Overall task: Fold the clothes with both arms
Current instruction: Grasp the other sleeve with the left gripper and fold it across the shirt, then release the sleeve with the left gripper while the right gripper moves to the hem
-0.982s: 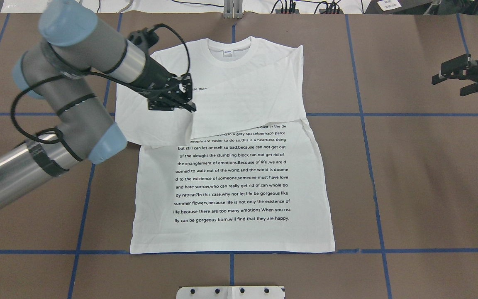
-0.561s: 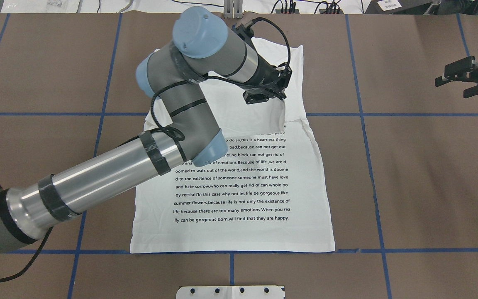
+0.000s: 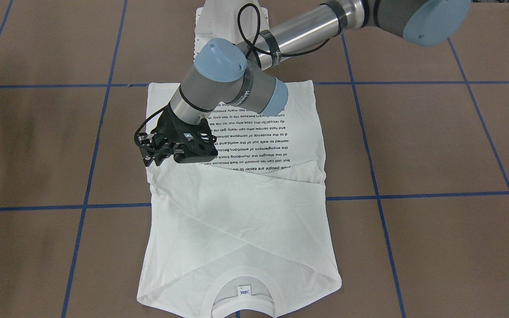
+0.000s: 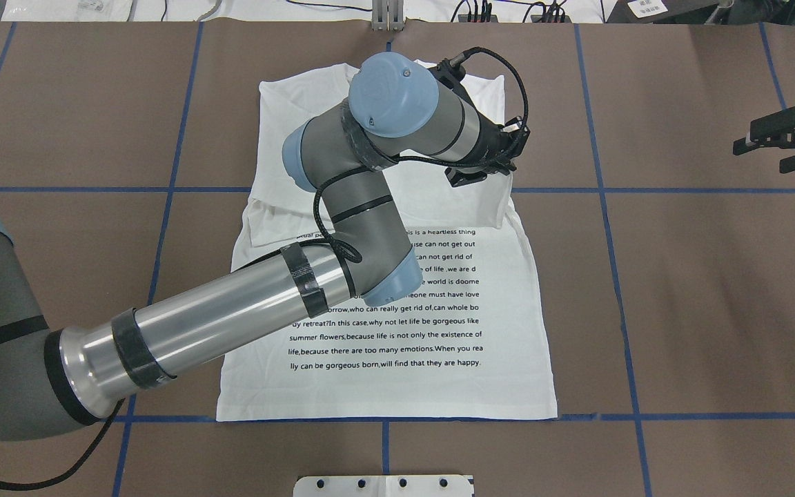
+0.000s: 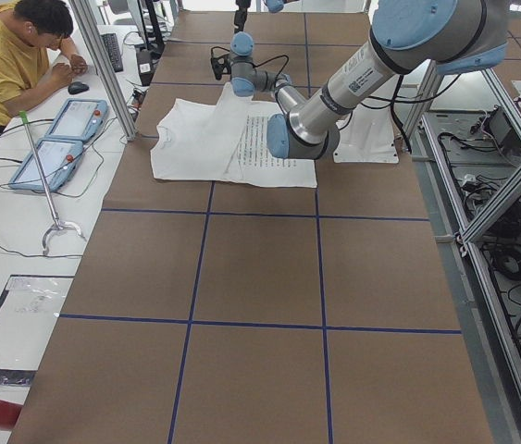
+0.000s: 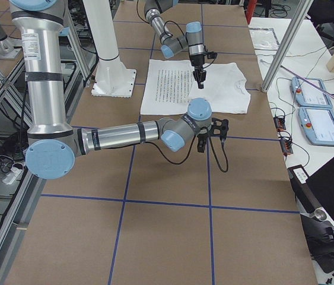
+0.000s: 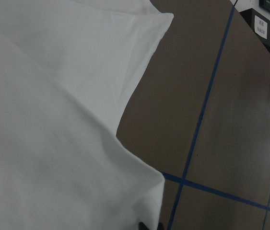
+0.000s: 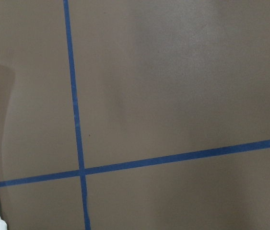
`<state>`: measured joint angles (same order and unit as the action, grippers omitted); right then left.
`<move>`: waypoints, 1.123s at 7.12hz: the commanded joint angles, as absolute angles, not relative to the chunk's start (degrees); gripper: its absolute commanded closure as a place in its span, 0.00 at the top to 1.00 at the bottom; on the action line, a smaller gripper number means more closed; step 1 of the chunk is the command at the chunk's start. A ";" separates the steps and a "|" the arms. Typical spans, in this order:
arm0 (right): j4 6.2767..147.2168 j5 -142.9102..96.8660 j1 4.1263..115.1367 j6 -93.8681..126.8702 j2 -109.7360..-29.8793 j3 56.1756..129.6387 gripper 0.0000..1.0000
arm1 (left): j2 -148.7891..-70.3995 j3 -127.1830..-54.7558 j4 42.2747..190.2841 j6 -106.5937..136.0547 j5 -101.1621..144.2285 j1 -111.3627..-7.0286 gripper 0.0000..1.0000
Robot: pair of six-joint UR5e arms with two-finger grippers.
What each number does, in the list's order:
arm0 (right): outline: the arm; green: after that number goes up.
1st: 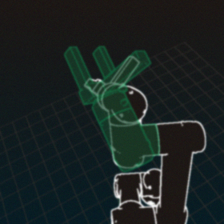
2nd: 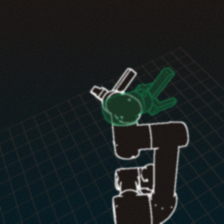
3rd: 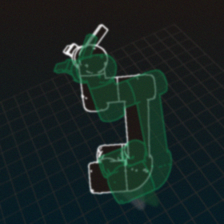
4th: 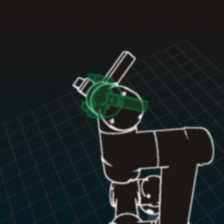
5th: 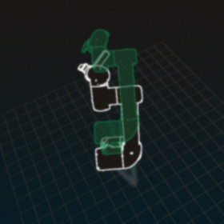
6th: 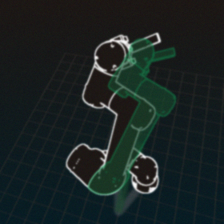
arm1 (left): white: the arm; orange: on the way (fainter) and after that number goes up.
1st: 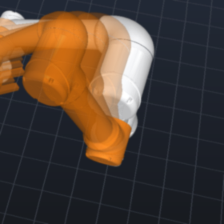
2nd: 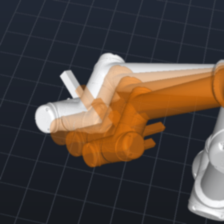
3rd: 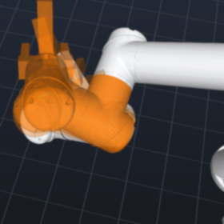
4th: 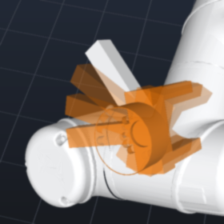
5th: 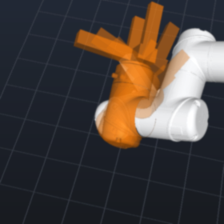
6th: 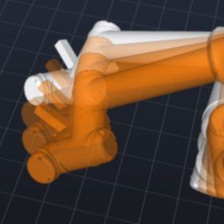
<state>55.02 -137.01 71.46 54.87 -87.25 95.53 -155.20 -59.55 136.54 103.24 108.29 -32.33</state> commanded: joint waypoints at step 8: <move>78.20 -83.38 10.80 119.39 -83.67 122.87 0.98 | -127.10 -93.96 132.80 98.27 108.90 -33.75 0.94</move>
